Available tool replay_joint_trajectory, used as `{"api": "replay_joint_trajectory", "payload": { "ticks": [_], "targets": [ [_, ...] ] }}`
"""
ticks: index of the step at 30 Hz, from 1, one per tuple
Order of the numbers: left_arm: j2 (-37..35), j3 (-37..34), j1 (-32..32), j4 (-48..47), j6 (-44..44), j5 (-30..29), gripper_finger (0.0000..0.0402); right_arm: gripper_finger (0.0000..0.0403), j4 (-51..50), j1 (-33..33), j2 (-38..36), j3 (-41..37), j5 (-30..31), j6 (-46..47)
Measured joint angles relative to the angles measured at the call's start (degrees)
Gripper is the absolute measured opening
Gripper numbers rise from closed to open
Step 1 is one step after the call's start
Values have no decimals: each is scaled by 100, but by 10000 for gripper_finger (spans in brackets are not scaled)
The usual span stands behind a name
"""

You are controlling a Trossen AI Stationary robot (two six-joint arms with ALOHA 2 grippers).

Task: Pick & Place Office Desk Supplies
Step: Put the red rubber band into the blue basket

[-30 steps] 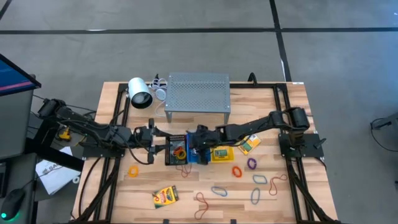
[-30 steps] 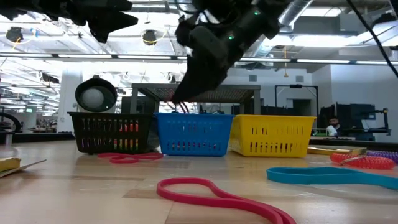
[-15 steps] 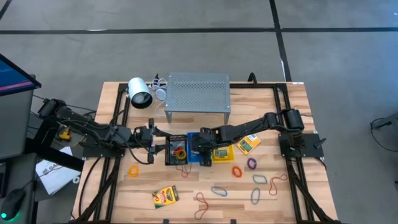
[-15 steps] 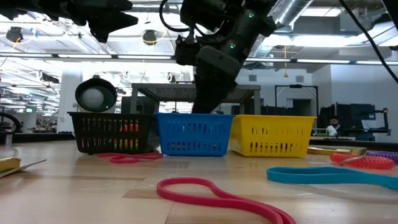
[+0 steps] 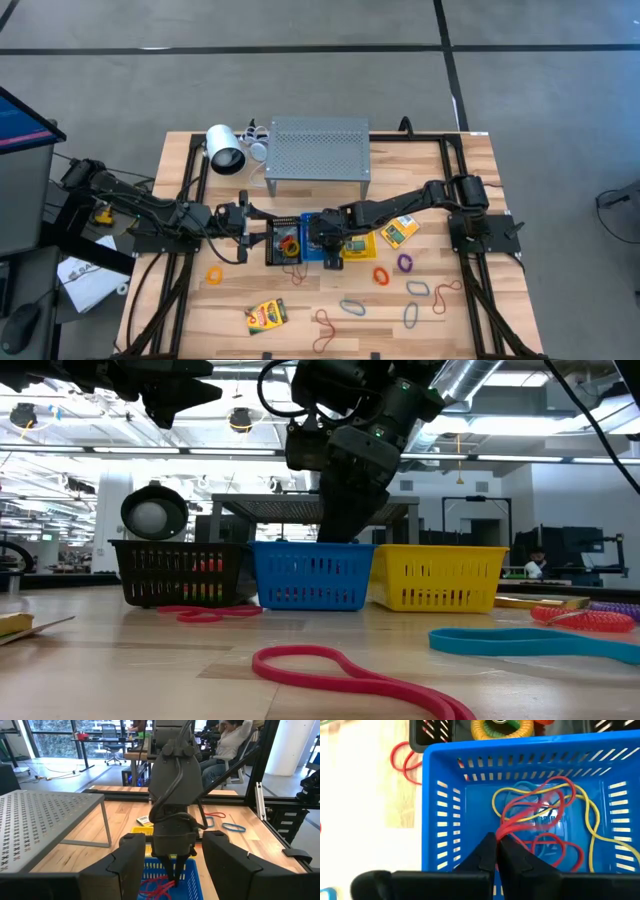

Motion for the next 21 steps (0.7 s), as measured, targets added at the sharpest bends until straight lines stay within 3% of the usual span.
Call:
{"api": "replay_joint_trajectory", "payload": {
  "ticks": [10,21],
  "targets": [
    [0,0,0,0,-15,0,191,79,20,-79,0,0,-38,2],
    [0,2,0,0,-17,0,191,233,18,-192,-1,0,-130,2]
  ]
}}
